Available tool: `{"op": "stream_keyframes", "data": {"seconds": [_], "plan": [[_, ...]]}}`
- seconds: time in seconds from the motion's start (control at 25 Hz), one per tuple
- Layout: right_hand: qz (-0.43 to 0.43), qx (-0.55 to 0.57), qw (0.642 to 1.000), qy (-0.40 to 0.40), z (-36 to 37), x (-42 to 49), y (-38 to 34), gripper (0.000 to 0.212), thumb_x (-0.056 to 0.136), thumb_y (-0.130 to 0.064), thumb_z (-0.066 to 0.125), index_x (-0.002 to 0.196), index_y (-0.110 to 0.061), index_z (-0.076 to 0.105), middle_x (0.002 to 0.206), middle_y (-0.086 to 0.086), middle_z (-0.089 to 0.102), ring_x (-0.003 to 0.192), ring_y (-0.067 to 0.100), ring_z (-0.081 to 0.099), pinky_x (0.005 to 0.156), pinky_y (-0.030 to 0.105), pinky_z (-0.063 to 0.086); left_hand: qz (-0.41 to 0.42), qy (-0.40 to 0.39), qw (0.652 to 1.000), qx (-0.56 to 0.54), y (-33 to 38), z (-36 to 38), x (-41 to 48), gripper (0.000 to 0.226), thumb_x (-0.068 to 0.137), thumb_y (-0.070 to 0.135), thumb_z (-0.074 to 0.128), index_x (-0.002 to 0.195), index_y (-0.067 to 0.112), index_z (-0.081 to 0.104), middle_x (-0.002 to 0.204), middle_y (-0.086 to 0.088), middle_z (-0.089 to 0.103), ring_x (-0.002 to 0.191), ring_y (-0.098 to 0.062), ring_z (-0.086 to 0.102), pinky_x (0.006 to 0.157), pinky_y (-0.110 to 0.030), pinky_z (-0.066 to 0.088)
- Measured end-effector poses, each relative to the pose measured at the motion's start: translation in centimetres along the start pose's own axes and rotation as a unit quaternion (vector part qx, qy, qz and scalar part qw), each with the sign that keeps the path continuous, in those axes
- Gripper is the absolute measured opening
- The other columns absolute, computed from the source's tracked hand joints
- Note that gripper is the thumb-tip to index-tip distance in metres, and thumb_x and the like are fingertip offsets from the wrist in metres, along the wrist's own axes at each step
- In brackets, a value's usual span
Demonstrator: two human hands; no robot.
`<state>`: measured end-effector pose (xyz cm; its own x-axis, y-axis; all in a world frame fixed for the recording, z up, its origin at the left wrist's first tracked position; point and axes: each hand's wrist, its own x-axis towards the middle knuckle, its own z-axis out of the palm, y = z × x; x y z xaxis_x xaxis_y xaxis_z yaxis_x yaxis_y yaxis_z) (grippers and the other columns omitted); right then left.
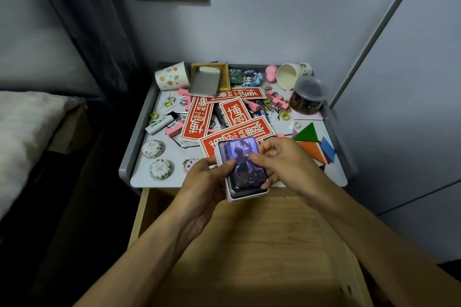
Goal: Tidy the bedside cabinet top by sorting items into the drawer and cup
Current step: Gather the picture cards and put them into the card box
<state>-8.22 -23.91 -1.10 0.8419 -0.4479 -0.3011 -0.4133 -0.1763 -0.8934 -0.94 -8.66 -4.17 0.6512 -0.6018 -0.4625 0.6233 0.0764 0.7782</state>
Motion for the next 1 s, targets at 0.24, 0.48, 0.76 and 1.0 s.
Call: {"op": "stream_keyframes", "data": {"seconds": [0.24, 0.48, 0.76, 1.0], "plan": [[-0.037, -0.172, 0.984, 0.043, 0.5, -0.2, 0.0, 0.020, 0.088, -0.035, 0.067, 0.078, -0.021, 0.058, 0.068, -0.003, 0.066, 0.051, 0.007, 0.064, 0.043, 0.021, 0.047, -0.002, 0.001, 1.000, 0.006, 0.1, -0.1, 0.0, 0.040, 0.089, 0.011, 0.065, 0.123, -0.007, 0.053, 0.105, -0.024, 0.072, 0.095, -0.038, 0.071, 0.080, -0.049, 0.060], [-0.178, -0.266, 0.947, 0.021, -0.6, 0.2, 0.2, 0.052, 0.075, -0.045, 0.076, 0.120, -0.029, 0.056, 0.112, -0.016, 0.048, 0.096, 0.000, 0.049, 0.070, 0.012, 0.043, -0.002, -0.022, 1.000, -0.020, 0.5, -0.1, -0.3, 0.041, 0.087, 0.011, 0.064, 0.121, -0.010, 0.055, 0.108, -0.026, 0.070, 0.088, -0.034, 0.072, 0.071, -0.043, 0.061], [-0.239, -0.321, 0.911, -0.098, -0.7, 0.2, 0.7, 0.088, 0.072, -0.045, 0.080, 0.148, -0.031, 0.036, 0.144, -0.020, 0.028, 0.122, -0.014, 0.019, 0.092, 0.006, 0.023, -0.031, -0.042, 0.999, -0.010, 1.0, -0.8, -0.4, 0.035, 0.086, 0.012, 0.065, 0.115, -0.008, 0.058, 0.106, -0.027, 0.070, 0.086, -0.033, 0.072, 0.067, -0.038, 0.060], [-0.250, -0.353, 0.894, -0.116, -0.4, 0.2, 0.7, 0.089, 0.077, -0.047, 0.076, 0.150, -0.036, 0.027, 0.155, -0.016, 0.026, 0.131, -0.010, 0.013, 0.107, 0.019, 0.016, -0.041, -0.049, 0.998, 0.009, 1.3, -1.1, -0.5, 0.051, 0.079, 0.011, 0.068, 0.121, -0.015, 0.054, 0.109, -0.031, 0.068, 0.084, -0.034, 0.071, 0.068, -0.039, 0.061]]}}
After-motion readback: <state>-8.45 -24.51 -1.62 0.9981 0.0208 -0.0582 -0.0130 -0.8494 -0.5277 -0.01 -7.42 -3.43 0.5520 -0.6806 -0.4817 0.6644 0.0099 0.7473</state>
